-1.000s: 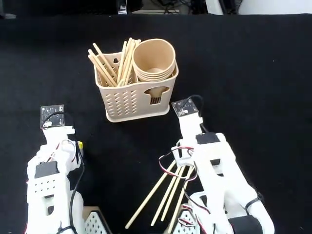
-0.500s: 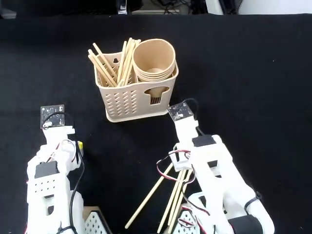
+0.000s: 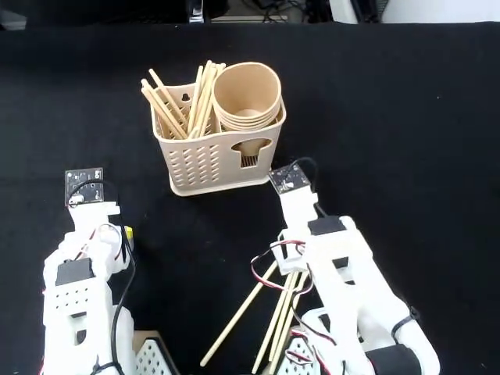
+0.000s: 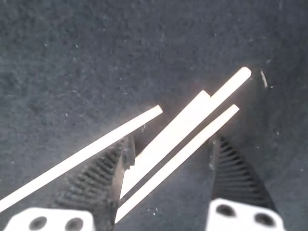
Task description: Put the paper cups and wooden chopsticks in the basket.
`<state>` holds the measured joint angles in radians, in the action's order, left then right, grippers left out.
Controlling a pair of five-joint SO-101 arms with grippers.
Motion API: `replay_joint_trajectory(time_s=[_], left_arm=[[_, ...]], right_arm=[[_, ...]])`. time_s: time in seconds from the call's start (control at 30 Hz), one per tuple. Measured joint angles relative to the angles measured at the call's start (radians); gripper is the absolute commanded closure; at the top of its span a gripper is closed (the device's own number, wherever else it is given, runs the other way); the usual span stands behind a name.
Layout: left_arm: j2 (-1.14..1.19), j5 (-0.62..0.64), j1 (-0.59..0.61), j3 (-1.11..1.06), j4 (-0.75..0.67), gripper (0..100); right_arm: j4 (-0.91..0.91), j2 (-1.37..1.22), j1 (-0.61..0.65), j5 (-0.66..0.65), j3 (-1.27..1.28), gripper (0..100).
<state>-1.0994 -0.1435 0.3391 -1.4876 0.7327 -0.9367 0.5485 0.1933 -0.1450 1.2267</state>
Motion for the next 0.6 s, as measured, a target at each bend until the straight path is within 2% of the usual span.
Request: replay_joint_trajectory(time_s=[0.1, 0.5, 0.6], left_arm=[[0.0, 0.0, 0.0, 0.0, 0.0, 81], [0.0, 0.0, 0.0, 0.0, 0.0, 81], [0.0, 0.0, 0.0, 0.0, 0.0, 81]], right_arm=[[0.002, -0.015, -0.002, 0.0, 0.0, 90.9], [0.009, -0.189, -0.005, -0.002, -0.107, 87.6], [0.009, -0.18, -0.005, -0.002, -0.106, 92.9]])
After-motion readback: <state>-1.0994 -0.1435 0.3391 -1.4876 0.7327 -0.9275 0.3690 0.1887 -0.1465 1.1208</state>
